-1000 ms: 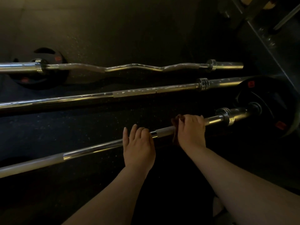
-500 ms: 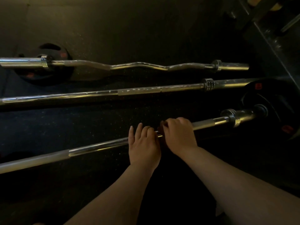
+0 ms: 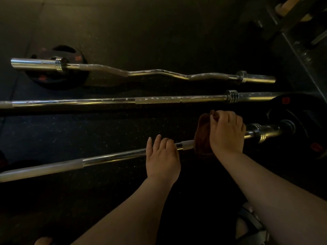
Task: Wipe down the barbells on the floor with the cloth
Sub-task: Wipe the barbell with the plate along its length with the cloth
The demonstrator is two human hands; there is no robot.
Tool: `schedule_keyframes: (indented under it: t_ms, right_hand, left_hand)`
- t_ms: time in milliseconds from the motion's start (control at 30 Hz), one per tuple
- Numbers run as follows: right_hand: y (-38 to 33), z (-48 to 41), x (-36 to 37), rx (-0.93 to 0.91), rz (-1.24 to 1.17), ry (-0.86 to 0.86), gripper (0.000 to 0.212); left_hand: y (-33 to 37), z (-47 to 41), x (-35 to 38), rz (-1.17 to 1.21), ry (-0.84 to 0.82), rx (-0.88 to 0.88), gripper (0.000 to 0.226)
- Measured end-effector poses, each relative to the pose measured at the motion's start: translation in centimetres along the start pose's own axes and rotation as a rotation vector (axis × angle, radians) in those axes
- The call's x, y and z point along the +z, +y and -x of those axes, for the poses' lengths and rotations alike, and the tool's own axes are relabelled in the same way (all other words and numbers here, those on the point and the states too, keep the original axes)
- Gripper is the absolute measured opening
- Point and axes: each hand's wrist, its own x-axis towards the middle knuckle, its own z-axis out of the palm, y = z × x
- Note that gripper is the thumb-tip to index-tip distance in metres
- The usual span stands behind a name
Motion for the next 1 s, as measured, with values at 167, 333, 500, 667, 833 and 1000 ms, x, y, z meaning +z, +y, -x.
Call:
schedule_keyframes:
  t_ms: [167, 333, 500, 667, 833, 1000]
  right_hand:
    - [-1.9, 1.2, 1.4, -0.166, -0.182, -0.394, 0.037]
    - [1.4, 0.4, 1.2, -0.099, -0.192, -0.345, 0.030]
    - [0.1, 3.0, 2.6, -0.053, -0.089, -0.290, 0.039]
    - [-1.2, 4.4, 2.7, -0.283, -0.147, -0.339, 0.027]
    - [2.2, 1.8, 2.2, 0.065, -0.143, -0.150, 0.022]
    - [-2.2, 4.0, 3.0, -0.030, -0.262, -0.340, 0.019]
  left_hand:
    - [-0.4, 0.0, -0.1, -0.017, -0.001, 0.005, 0.049]
    - [-0.4, 0.0, -0.1, 0.014, 0.007, 0.018, 0.048]
    - [0.1, 0.2, 0.0, 0.009, -0.005, -0.004, 0.047]
    - [0.2, 0.2, -0.5, -0.020, -0.026, -0.015, 0.048]
    - [0.0, 0.2, -0.2, 0.022, -0.010, 0.009, 0.049]
    - [0.4, 0.1, -0.3, -0.030, -0.018, -0.022, 0.055]
